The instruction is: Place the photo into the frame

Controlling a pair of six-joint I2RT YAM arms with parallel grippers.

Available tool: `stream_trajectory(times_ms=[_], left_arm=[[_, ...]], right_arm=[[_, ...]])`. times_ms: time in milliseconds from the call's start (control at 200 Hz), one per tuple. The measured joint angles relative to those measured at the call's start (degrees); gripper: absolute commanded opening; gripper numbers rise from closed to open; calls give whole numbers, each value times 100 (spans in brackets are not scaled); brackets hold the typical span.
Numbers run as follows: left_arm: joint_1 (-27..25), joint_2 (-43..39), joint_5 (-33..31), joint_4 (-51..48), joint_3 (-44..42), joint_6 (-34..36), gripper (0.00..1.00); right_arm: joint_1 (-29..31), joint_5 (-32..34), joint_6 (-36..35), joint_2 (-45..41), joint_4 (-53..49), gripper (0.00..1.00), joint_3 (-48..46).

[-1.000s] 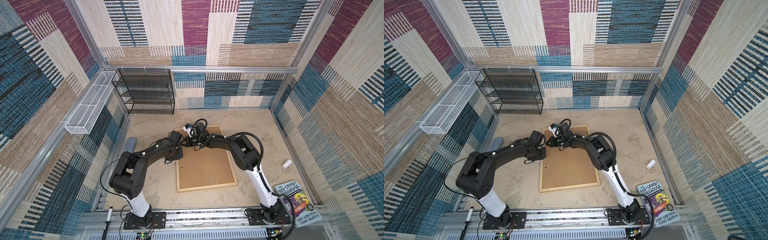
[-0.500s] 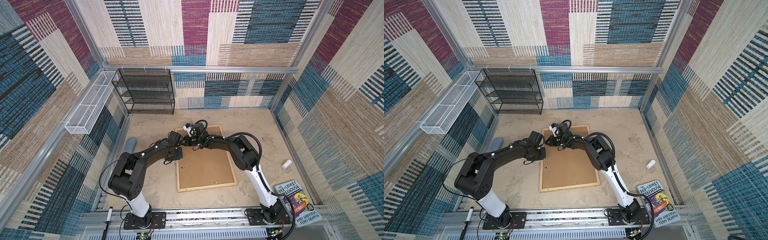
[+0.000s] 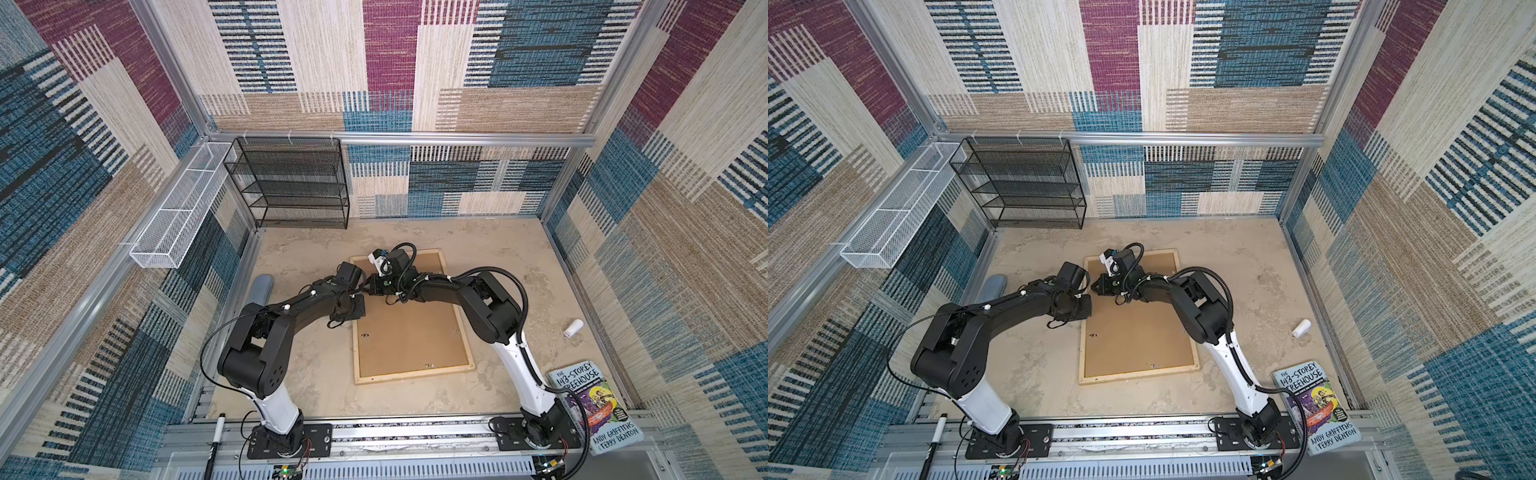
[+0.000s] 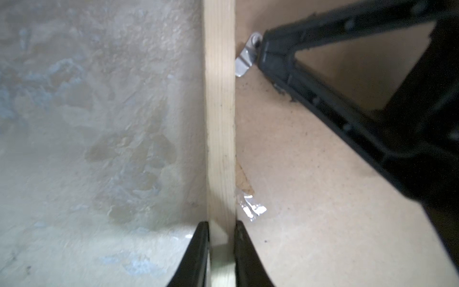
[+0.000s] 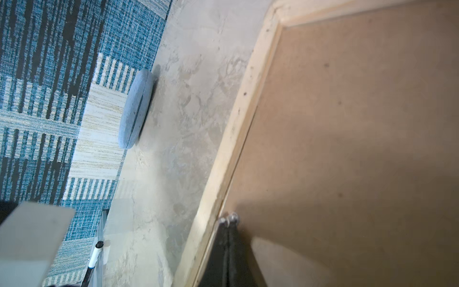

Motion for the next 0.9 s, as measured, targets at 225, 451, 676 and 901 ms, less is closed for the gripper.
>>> stream_trajectory(times_ms=[225, 451, 676, 901], left_arm=[[81, 31, -28, 55, 17, 0, 37], [192, 63, -85, 55, 186, 11, 35], [341, 271, -55, 162, 450, 111, 26], [361, 341, -50, 280, 479, 173, 26]], right_arm=[[4, 13, -164, -103, -4, 2, -153], [61, 105, -313, -101, -160, 2, -57], [131, 184, -365, -39, -295, 2, 107], [155, 254, -382, 7, -437, 1, 232]])
